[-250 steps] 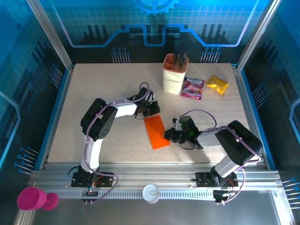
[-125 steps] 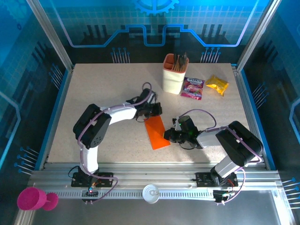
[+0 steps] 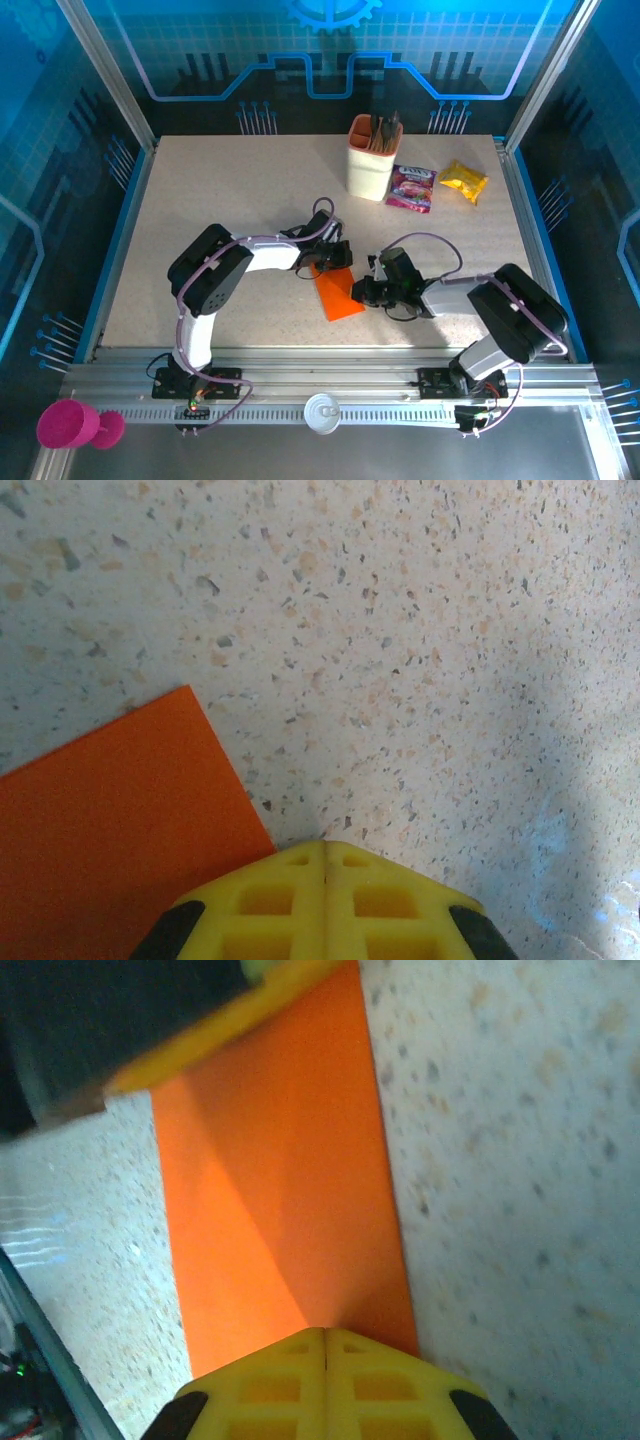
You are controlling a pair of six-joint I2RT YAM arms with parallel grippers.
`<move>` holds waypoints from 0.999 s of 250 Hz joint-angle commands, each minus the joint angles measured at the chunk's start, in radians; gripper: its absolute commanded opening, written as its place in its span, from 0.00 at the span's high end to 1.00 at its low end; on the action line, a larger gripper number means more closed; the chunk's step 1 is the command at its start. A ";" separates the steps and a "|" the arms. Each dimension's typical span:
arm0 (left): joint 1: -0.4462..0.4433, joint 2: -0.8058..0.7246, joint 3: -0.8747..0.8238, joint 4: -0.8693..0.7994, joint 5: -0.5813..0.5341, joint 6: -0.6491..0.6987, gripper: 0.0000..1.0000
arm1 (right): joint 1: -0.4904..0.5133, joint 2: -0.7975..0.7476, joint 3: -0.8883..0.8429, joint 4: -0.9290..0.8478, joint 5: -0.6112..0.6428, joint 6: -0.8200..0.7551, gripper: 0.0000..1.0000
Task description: Fold a paper plane with a square sheet of paper (pick it up from the middle)
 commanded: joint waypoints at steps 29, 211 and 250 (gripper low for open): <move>0.018 0.059 -0.018 -0.015 -0.059 0.008 1.00 | 0.041 -0.129 -0.094 -0.240 0.045 -0.047 1.00; 0.075 0.120 0.115 -0.067 0.022 0.230 1.00 | -0.040 -0.223 0.134 -0.357 -0.047 -0.160 1.00; 0.085 0.130 0.153 -0.100 0.042 0.271 1.00 | -0.040 -0.093 0.153 -0.247 -0.072 -0.153 1.00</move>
